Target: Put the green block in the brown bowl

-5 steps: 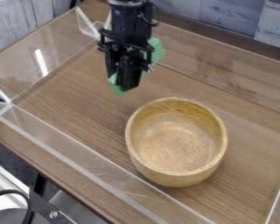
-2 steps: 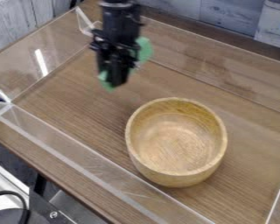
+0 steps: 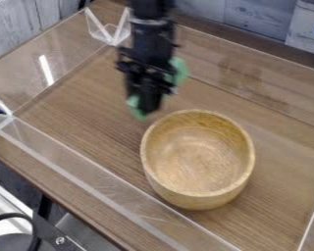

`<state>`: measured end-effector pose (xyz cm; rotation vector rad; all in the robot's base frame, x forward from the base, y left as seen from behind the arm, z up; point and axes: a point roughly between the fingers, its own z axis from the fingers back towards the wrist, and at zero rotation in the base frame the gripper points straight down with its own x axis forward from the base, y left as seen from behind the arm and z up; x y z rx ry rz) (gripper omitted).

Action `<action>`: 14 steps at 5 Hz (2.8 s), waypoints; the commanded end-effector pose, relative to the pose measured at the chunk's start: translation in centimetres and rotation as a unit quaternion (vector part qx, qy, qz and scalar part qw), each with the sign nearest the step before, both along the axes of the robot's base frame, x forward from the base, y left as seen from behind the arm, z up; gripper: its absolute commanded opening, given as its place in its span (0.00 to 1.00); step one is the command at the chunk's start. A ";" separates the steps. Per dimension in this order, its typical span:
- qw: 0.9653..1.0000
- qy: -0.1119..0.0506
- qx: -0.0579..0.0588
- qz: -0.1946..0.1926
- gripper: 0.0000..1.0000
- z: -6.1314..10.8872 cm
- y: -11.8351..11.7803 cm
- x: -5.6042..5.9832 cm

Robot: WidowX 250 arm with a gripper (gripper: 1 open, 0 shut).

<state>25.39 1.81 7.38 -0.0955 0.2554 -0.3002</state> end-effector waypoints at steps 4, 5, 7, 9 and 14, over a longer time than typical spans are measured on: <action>0.998 -0.057 0.006 0.032 0.00 3.1 4.2 -0.9; 0.998 -0.062 0.001 0.000 0.00 3.6 0.1 -0.7; 0.997 -0.057 -0.011 -0.056 0.00 2.5 -8.5 -1.0; 0.996 -0.041 -0.014 -0.079 0.00 0.1 -14.1 -2.5; 0.999 0.000 -0.009 -0.045 0.00 -4.0 -12.0 -2.1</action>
